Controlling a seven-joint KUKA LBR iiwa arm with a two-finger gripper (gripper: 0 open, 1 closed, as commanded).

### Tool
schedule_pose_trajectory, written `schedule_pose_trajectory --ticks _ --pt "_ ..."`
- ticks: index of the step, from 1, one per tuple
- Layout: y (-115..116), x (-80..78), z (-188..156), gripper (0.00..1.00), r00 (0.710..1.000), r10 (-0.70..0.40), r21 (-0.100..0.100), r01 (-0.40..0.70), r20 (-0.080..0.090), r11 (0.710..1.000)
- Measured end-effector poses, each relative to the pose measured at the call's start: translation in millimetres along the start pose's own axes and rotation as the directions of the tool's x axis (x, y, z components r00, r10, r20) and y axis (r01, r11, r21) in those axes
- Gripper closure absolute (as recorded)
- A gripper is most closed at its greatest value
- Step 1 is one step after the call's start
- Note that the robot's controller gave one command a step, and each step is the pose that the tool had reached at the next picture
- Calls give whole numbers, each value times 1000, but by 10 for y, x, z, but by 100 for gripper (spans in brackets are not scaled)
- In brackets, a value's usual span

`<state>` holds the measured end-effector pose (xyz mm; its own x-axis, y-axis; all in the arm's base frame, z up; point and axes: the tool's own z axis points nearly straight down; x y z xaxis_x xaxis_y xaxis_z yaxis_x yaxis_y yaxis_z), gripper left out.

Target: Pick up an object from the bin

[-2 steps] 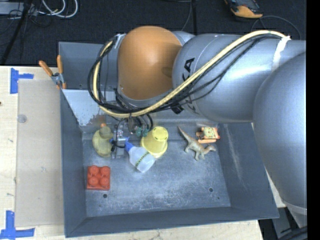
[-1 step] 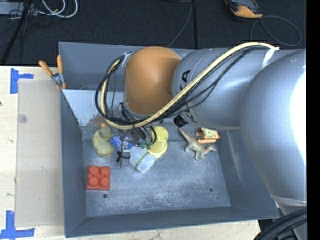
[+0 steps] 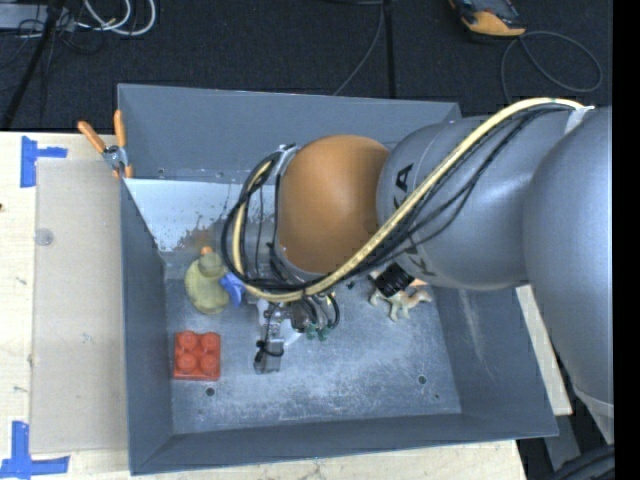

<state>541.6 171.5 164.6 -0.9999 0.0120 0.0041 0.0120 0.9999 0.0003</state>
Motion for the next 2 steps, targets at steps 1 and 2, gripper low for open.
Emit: schedule_pose_trajectory --ticks 1,2 --pt "135 91 206 0 994 -112 0 112 4 994" --pt "385 49 556 0 991 -136 0 136 1 991"
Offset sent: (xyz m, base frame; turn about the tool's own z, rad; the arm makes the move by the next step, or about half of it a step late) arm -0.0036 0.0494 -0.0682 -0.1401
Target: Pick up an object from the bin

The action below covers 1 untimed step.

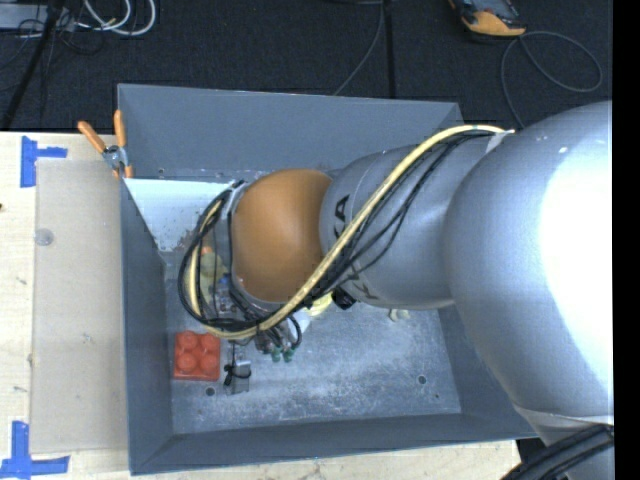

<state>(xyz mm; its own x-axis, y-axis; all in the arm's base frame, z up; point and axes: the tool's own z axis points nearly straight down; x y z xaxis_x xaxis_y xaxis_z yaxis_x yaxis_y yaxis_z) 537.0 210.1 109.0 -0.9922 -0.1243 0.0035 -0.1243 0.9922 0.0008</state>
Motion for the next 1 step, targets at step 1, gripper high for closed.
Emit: schedule_pose_trajectory --ticks 1 --pt "116 54 326 0 1000 3 0 -3 1 1000"
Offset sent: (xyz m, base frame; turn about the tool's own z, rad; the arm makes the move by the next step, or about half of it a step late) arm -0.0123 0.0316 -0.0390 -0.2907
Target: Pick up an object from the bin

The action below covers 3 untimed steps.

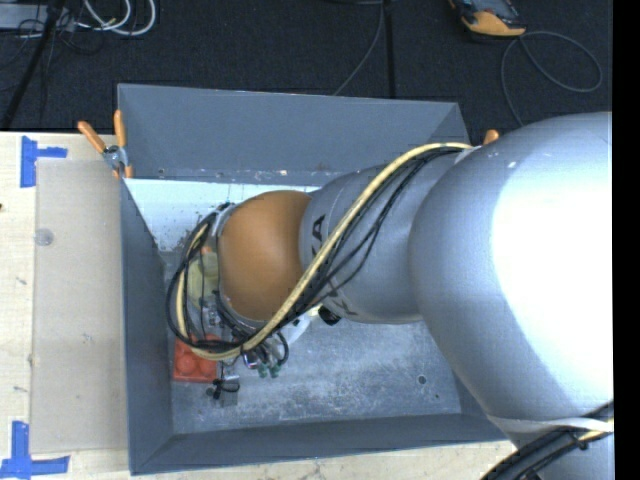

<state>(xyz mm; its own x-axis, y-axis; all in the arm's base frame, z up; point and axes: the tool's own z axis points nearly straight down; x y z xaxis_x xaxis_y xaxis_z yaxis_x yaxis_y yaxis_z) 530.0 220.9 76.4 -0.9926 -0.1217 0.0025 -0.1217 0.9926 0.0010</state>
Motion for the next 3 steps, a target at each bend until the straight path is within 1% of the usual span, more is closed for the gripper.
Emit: schedule_pose_trajectory --ticks 1,2,3 --pt "194 18 61 100 959 -284 2 284 -2 959" --pt "194 18 61 100 959 -283 2 283 -2 959" --pt "177 -72 -1299 100 955 -295 1 295 0 955"
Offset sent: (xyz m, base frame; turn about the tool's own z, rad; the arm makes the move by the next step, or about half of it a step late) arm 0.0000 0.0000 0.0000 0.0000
